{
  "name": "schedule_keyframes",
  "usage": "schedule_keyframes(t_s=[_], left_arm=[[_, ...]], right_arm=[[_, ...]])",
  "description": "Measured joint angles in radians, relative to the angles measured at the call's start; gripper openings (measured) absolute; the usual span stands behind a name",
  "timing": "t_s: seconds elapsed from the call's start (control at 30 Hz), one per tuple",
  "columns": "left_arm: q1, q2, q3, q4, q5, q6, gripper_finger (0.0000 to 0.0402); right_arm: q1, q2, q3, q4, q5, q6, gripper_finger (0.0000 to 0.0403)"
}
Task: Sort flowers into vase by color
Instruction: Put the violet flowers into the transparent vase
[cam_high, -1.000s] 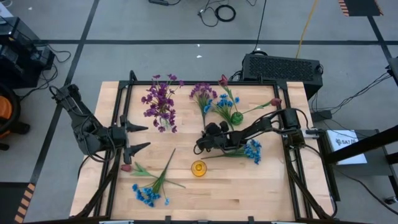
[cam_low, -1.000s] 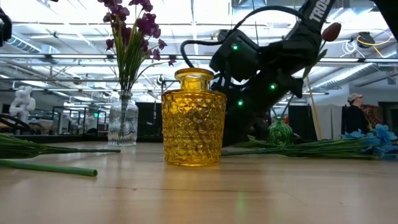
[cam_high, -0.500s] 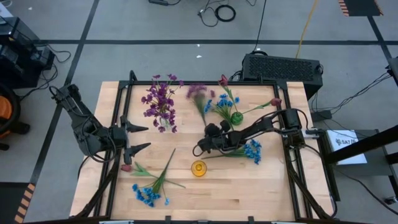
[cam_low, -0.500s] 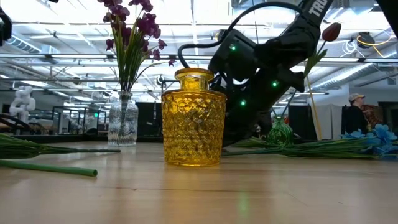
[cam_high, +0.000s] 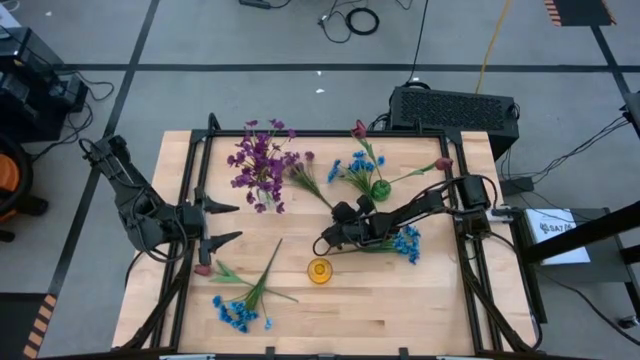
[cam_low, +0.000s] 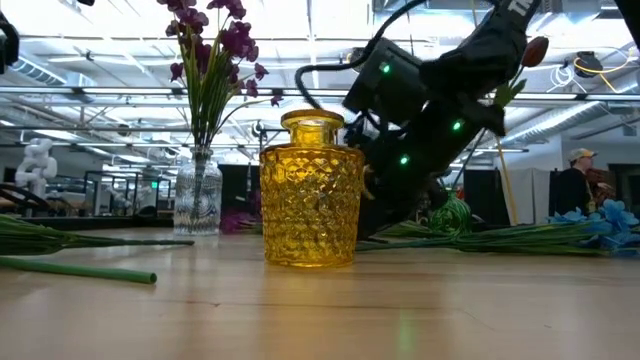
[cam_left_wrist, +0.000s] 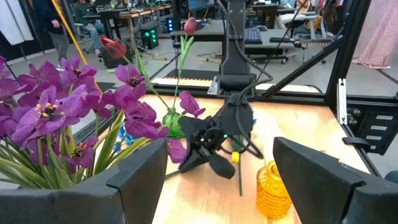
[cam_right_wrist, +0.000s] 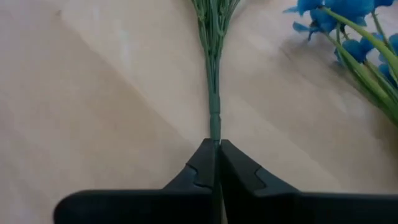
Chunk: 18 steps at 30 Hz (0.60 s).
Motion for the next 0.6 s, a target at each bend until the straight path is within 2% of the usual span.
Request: schedule_keyframes(t_s=[0.13,0.6], left_arm=[[0.0,0.0,0.0,-0.002,0.0,0.0,0.0298],[0.0,0.0,0.0,0.01,0.0,0.0,0.0298]], right_arm=[[0.019,-0.067,-0.001,-0.039,0.023,-0.009,0.0001],[0.143,-0.407,0.001,-0.272,0.26,0.024,0.0]])
